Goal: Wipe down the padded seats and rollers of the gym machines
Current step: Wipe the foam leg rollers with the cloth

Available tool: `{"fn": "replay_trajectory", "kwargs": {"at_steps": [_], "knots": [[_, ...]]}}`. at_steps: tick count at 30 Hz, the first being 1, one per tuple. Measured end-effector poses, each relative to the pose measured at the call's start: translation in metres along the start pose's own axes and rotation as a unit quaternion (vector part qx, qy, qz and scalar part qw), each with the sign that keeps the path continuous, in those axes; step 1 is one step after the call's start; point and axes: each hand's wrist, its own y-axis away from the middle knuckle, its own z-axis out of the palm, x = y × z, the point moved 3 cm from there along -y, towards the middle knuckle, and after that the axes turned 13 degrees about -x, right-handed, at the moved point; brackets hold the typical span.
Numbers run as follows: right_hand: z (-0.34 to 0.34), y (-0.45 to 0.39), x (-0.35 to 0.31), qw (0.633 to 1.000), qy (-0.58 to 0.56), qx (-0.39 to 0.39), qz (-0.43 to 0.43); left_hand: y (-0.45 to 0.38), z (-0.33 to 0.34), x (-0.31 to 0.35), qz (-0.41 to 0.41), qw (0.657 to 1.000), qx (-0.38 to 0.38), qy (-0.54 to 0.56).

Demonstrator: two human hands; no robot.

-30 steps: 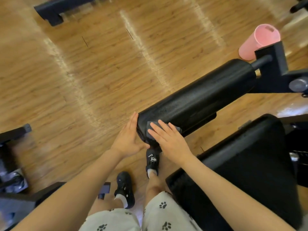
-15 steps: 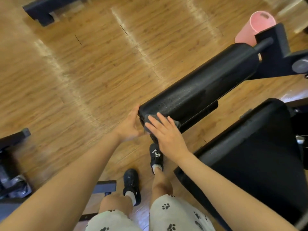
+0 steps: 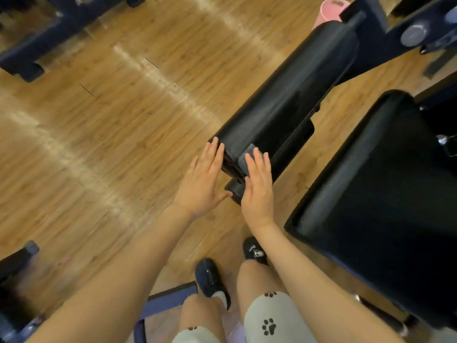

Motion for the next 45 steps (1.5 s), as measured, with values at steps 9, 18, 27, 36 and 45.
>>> {"fn": "replay_trajectory", "kwargs": {"at_steps": [9,18,27,36,45], "knots": [[-0.020,-0.037,0.032,0.978,-0.159,0.125,0.050,-0.010,0.012,0.008,0.042,0.993,0.090,0.069],[0.028,-0.001,0.043,0.968,-0.128,0.173,-0.126,-0.021,0.032,-0.003,0.094,0.969,0.205,0.096],[0.060,0.007,0.058,0.925,-0.278,0.223,-0.133,-0.035,0.046,-0.012,0.122,0.941,0.305,0.082],[0.091,0.018,0.106,0.931,-0.112,0.183,-0.296,-0.042,0.074,-0.020,0.134,0.911,0.389,0.046],[0.097,0.069,0.272,0.985,-0.156,0.068,-0.038,-0.071,0.263,-0.051,-0.074,0.973,0.210,0.060]]}}
